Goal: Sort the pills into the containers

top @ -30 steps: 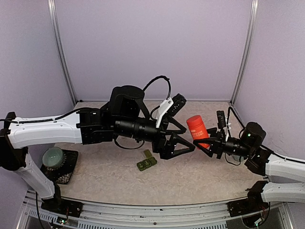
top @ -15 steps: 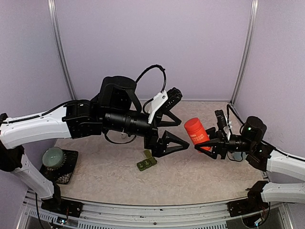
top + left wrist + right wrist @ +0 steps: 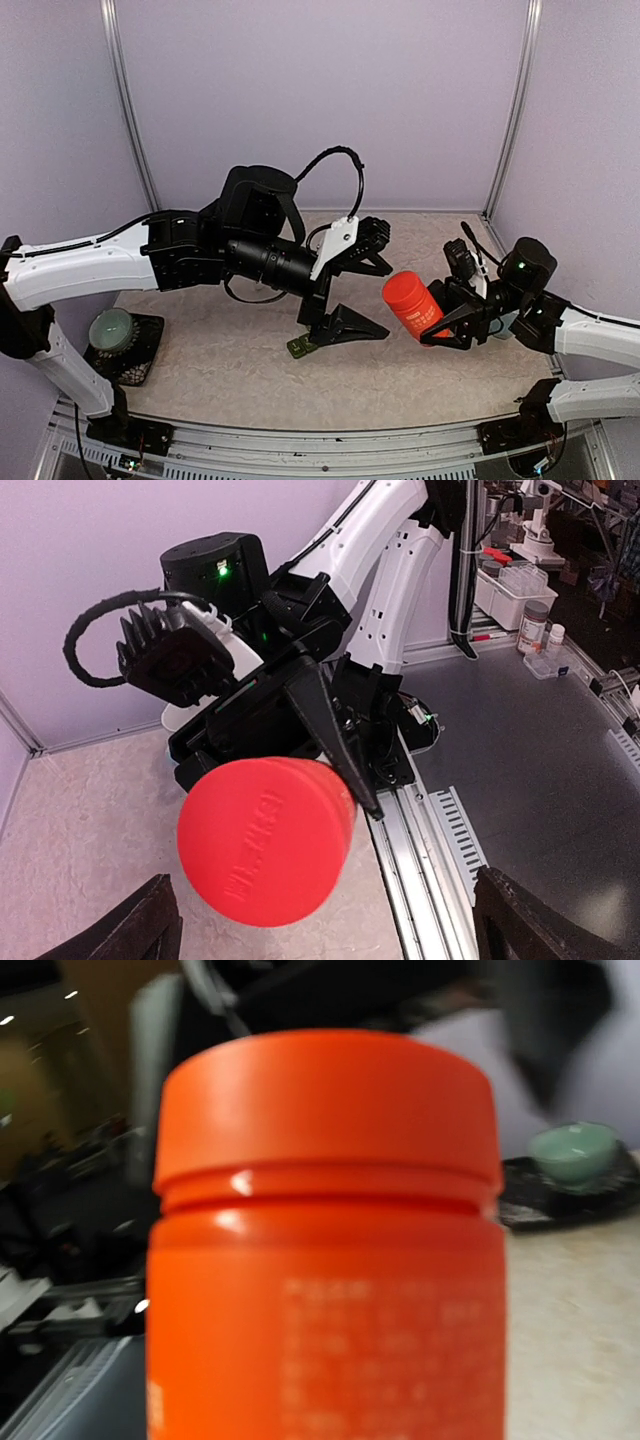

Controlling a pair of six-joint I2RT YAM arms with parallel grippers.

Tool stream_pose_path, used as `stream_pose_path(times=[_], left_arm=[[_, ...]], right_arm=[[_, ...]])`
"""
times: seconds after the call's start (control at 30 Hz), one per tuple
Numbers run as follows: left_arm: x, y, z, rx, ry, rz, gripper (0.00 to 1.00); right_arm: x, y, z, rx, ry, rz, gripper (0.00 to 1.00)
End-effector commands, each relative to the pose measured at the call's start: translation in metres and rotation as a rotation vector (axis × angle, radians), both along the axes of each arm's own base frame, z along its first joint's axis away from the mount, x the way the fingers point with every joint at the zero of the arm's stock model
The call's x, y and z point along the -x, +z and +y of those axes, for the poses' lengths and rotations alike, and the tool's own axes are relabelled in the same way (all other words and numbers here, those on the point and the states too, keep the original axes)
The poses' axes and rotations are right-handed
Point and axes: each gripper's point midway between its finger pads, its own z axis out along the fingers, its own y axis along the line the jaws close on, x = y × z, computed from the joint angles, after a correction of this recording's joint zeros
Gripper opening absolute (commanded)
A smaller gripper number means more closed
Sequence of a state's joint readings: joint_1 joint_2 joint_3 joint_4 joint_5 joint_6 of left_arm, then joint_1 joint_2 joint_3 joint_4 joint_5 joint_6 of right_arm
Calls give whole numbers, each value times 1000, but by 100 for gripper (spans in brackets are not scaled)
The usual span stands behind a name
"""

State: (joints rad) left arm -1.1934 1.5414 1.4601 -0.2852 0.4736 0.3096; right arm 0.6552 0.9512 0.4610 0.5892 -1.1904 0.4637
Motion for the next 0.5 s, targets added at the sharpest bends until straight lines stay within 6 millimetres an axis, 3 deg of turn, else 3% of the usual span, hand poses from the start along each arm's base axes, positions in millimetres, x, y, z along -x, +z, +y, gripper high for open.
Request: stream_pose_path(times=[0.0, 0.2, 0.47], left_arm=[[-4, 8, -9, 34, -56, -44, 98], [-1, 7, -16, 22, -97, -44, 90], [20, 19, 0, 93, -209, -51, 87]], right_arm=[[21, 23, 2, -33, 116, -56, 37], [28, 21, 9, -23, 175, -68, 37], [25, 16, 14, -9, 173, -63, 38]])
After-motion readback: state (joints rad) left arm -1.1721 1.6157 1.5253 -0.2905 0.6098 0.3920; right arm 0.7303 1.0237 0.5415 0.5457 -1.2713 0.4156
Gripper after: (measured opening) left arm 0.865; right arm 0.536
